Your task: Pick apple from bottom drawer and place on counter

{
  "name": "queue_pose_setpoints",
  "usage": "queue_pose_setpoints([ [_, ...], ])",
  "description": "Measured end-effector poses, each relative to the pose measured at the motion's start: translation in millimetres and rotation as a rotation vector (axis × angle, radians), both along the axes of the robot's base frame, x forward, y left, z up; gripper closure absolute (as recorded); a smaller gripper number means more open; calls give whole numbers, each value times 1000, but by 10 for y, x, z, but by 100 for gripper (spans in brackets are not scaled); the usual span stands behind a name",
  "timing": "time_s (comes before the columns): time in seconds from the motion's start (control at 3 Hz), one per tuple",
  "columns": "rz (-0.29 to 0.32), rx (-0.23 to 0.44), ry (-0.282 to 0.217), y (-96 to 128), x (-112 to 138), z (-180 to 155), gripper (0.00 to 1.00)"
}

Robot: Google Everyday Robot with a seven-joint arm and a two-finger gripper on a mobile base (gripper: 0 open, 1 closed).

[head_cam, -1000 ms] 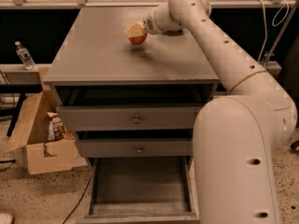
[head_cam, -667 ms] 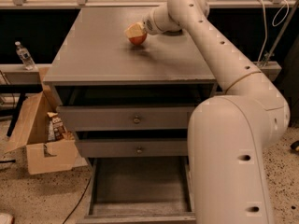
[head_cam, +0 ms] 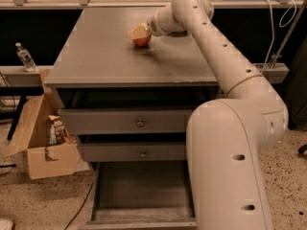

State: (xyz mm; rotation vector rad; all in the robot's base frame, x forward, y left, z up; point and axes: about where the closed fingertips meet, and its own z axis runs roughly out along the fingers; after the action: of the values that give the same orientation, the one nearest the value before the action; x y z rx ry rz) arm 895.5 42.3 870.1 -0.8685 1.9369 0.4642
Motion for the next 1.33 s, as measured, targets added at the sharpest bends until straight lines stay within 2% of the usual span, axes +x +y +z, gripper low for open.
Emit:
queue_pose_setpoints([
  [0.33,0,5,5,-7,19,-18,11],
  [0.67,0,5,5,-8,19,-17,0],
  [1.0,-27,19,-65,-203,-121,262,0],
  [1.33,-88,33,-179,-461,-380,689,0],
])
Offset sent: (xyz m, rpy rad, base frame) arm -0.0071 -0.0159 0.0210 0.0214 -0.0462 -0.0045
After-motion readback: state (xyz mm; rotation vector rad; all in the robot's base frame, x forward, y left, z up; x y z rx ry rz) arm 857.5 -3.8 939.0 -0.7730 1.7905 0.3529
